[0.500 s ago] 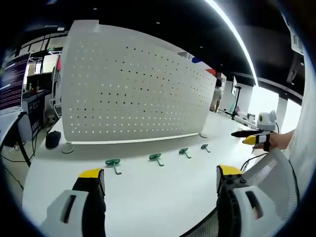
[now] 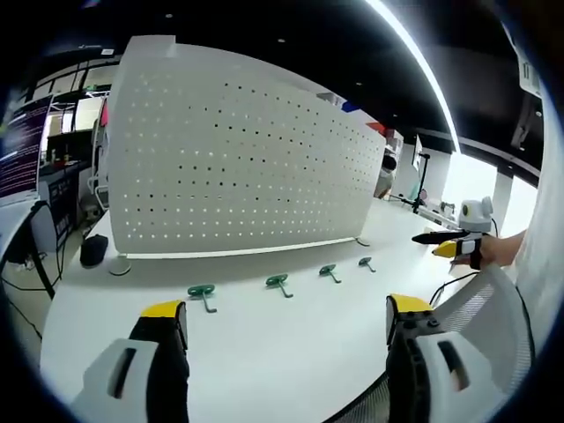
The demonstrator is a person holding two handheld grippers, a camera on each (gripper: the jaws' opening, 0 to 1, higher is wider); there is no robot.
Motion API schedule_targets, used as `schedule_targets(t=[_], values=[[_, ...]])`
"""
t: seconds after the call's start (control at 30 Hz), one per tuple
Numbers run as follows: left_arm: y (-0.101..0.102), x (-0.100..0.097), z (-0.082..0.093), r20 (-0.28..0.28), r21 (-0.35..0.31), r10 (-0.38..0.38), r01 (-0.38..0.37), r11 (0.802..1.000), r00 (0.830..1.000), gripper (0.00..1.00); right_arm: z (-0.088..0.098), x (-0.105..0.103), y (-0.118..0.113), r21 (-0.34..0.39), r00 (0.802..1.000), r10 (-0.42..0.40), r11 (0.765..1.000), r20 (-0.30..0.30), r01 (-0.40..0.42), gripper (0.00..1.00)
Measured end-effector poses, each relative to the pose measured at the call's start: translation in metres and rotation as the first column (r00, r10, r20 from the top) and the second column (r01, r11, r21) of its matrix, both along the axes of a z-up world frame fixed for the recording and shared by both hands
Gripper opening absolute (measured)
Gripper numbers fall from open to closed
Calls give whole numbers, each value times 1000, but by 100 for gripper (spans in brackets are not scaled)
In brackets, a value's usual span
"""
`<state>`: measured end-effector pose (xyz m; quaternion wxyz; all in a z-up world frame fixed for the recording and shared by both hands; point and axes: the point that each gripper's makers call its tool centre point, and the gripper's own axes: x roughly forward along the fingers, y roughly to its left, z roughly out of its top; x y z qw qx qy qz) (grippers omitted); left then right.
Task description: Insert the hook assembly into the mounting plate slot until the hook locks in place.
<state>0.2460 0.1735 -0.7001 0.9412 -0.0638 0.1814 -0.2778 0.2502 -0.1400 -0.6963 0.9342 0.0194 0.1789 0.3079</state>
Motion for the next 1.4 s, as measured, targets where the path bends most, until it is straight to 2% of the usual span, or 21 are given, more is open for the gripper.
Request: schedule_targets(t=[0.77,1.13,1.4], values=[[-2,1,-2,-5,1,-9,9,1000,1000,96,1,1,2,6,1000,4,1000,3,-4,79],[1,11,-5,-13,23,-35,35,999,999,95,4,3,6,3,1000,17,1000,13,-17,78],[3,25,-8,-35,66,-77,79,995,996,92,9,7,11,4,999,20,1000,28,-20,77]])
